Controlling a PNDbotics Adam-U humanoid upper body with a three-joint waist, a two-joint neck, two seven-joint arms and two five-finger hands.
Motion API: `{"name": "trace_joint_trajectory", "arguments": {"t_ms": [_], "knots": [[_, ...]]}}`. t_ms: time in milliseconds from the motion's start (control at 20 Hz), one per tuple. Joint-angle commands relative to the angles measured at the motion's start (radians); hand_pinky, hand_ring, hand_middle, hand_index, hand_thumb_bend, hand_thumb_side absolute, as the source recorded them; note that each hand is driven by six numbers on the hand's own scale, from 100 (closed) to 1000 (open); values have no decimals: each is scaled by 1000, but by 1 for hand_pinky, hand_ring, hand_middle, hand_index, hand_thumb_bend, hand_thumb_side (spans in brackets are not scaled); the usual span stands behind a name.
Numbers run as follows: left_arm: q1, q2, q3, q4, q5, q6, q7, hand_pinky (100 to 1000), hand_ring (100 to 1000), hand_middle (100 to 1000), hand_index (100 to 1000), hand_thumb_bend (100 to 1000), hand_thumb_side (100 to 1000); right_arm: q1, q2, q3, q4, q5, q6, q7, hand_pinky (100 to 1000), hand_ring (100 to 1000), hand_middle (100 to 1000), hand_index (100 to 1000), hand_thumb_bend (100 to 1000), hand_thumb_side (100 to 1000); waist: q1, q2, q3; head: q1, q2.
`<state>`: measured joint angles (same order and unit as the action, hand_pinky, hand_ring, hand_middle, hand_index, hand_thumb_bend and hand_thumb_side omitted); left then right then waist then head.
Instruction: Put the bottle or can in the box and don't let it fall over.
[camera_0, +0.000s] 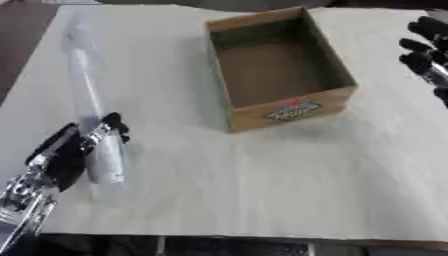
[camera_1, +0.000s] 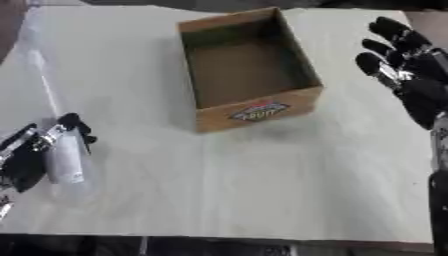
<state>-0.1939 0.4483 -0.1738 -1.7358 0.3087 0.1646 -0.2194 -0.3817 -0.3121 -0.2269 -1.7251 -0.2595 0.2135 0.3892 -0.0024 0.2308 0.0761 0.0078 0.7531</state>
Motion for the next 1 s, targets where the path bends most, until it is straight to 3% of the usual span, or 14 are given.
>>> {"name": "trace_joint_trajectory", "arguments": {"t_ms": [50, 500, 850, 1000], "knots": [[-13, 17, 21, -39, -36, -27, 6, 832, 428, 186, 138, 100, 652, -13, -13, -2, -18, 4, -2, 1, 1000, 1000, 1000, 950, 451, 227, 1, -14, 2, 2, -12], [-21, 24, 43, -95, -90, -68, 37, 767, 461, 197, 147, 100, 672, -11, -14, -2, -17, 4, -1, -3, 1000, 1000, 1000, 946, 401, 266, 2, -16, 3, 1, -12], [-31, 31, 61, -164, -127, -83, 115, 755, 481, 204, 148, 100, 672, -11, -14, -3, -18, 2, 2, -9, 1000, 1000, 1000, 944, 377, 288, 4, -18, 2, -3, -15], [-37, 34, 65, -206, -176, -102, 131, 750, 533, 245, 167, 100, 672, -12, -14, -3, -19, 2, 3, -10, 1000, 1000, 1000, 942, 364, 296, 5, -19, 1, -2, -16]]}}
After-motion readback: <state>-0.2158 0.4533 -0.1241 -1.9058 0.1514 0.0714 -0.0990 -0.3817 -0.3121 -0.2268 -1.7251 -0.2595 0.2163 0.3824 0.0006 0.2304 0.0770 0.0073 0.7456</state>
